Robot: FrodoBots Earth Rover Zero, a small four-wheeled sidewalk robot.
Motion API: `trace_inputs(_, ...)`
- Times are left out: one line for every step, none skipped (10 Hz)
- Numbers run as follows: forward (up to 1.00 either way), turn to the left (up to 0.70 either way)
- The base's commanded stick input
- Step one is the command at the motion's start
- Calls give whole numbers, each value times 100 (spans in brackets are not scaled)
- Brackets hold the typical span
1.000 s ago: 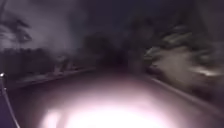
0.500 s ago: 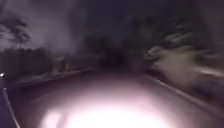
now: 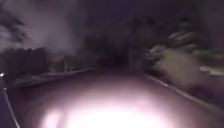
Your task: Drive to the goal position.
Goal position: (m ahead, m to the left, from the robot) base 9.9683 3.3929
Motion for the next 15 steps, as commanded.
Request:
trace_inputs(50, 5)
trace_inputs(50, 3)
trace_inputs(50, 2)
trace_inputs(50, 0)
trace_inputs(50, 0)
trace_inputs(50, 0)
trace_inputs(50, 0)
trace_inputs(50, 0)
trace_inputs(50, 0)
trace_inputs(50, 0)
trace_inputs(50, 0)
trace_inputs(50, 0)
trace_inputs(50, 0)
trace_inputs(50, 0)
trace_inputs(50, 0)
